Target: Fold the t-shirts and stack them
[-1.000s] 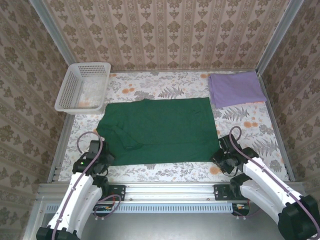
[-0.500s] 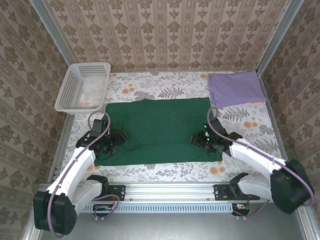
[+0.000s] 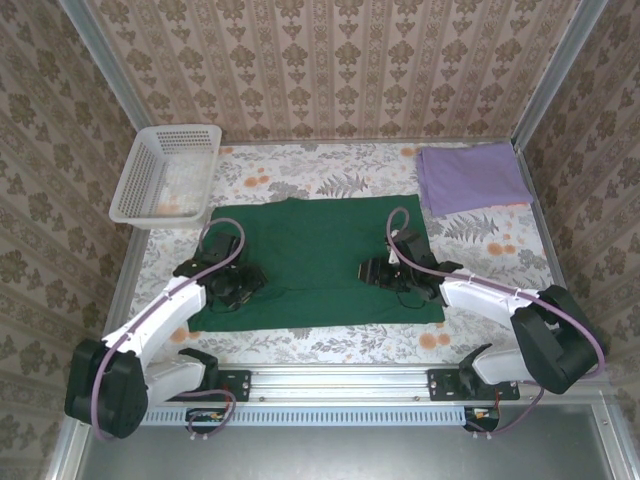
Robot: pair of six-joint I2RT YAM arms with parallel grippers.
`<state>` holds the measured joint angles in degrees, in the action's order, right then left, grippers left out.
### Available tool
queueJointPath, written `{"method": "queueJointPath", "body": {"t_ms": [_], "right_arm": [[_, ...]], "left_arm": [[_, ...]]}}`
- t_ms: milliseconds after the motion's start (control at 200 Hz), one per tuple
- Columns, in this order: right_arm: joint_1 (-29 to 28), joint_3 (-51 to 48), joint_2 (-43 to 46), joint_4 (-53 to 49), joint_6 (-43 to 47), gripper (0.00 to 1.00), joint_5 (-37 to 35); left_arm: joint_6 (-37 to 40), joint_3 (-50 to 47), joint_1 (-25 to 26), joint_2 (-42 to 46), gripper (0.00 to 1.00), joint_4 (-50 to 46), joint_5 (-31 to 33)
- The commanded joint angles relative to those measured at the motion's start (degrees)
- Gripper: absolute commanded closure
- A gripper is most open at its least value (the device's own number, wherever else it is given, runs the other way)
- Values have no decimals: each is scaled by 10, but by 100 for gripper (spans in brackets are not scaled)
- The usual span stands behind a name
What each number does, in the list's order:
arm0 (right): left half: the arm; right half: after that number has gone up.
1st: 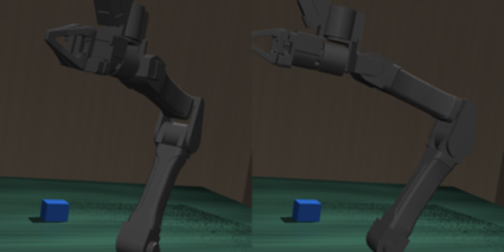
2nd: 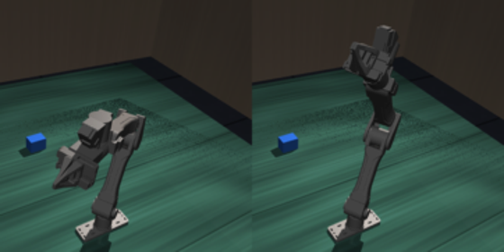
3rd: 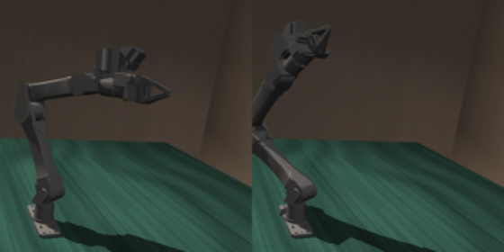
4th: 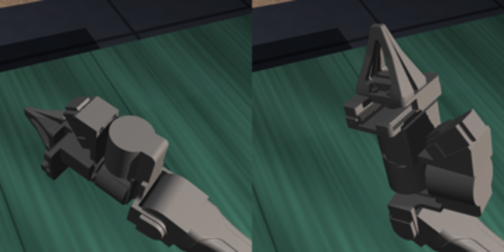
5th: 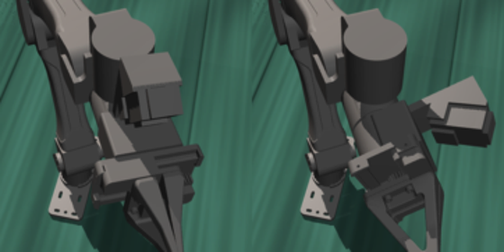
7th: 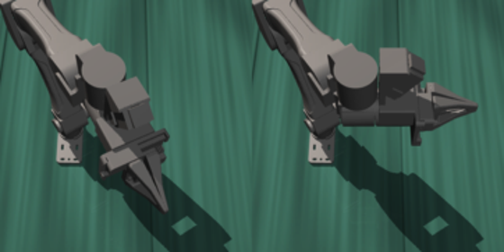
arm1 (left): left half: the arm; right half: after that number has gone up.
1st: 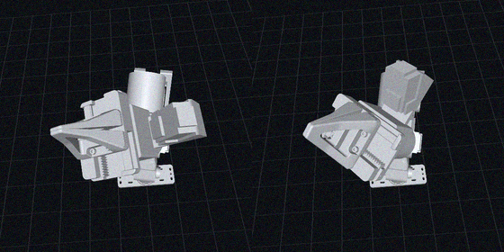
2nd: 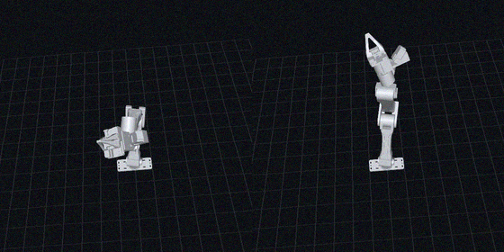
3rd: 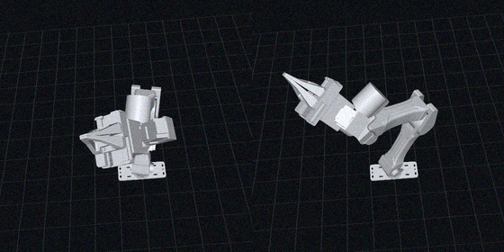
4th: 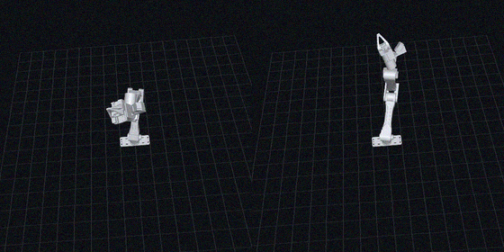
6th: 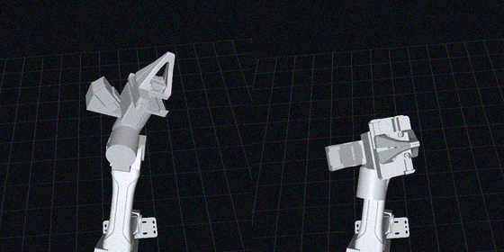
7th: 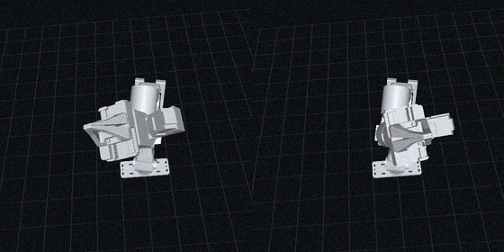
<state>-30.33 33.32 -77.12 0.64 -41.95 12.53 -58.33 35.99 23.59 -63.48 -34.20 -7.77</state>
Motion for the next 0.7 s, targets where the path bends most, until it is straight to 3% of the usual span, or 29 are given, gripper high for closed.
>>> {"method": "queueJointPath", "body": {"t_ms": [0,325,505,615,695], "right_arm": [[-3,-12,2,32,11,44,10],[-3,-13,-7,39,10,44,10],[-3,-13,-8,40,9,44,10],[-3,-13,-9,41,7,44,8],[-3,-13,-9,42,7,44,8]], "left_arm": [[-14,6,4,-9,51,1,33],[-6,3,6,-36,52,10,44],[-3,4,7,-49,64,21,40],[-2,4,7,-55,77,24,39],[-1,4,6,-59,78,26,36]]}}
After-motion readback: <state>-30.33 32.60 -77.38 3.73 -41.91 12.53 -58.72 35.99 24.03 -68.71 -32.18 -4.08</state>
